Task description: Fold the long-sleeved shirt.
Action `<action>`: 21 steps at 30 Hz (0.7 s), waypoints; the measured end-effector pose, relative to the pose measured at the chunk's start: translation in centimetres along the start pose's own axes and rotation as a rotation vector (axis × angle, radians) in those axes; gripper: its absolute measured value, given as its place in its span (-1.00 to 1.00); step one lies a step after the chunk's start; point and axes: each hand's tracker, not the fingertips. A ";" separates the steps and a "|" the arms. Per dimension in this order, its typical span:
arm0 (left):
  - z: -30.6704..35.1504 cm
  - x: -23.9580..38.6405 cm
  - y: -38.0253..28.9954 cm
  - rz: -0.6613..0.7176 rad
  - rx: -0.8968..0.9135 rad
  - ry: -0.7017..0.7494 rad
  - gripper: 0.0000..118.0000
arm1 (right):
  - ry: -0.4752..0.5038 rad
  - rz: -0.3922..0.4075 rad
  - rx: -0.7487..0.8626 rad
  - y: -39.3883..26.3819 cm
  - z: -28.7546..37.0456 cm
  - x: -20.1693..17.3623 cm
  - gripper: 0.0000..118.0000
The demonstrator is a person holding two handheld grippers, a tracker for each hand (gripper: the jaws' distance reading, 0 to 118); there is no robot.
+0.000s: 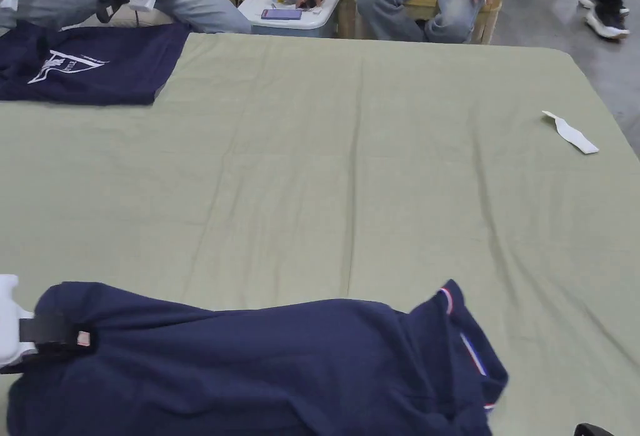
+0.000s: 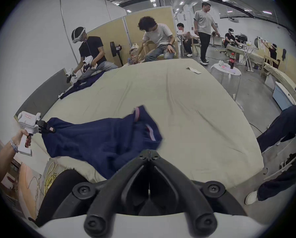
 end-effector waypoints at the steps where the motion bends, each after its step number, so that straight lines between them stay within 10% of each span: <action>1: 0.5 0.2 0.0 -0.019 0.020 0.078 -0.91 | 0.000 -0.003 -0.002 -0.2 0.1 0.0 -0.99; 11: 6.3 10.3 -1.4 -0.062 -0.045 -0.092 -0.91 | 0.005 -0.028 -0.003 -1.5 1.5 0.9 -0.99; 21: -3.4 29.4 -7.6 -0.242 -0.255 -0.353 -0.90 | 0.007 -0.097 0.023 -3.0 3.2 3.6 -0.99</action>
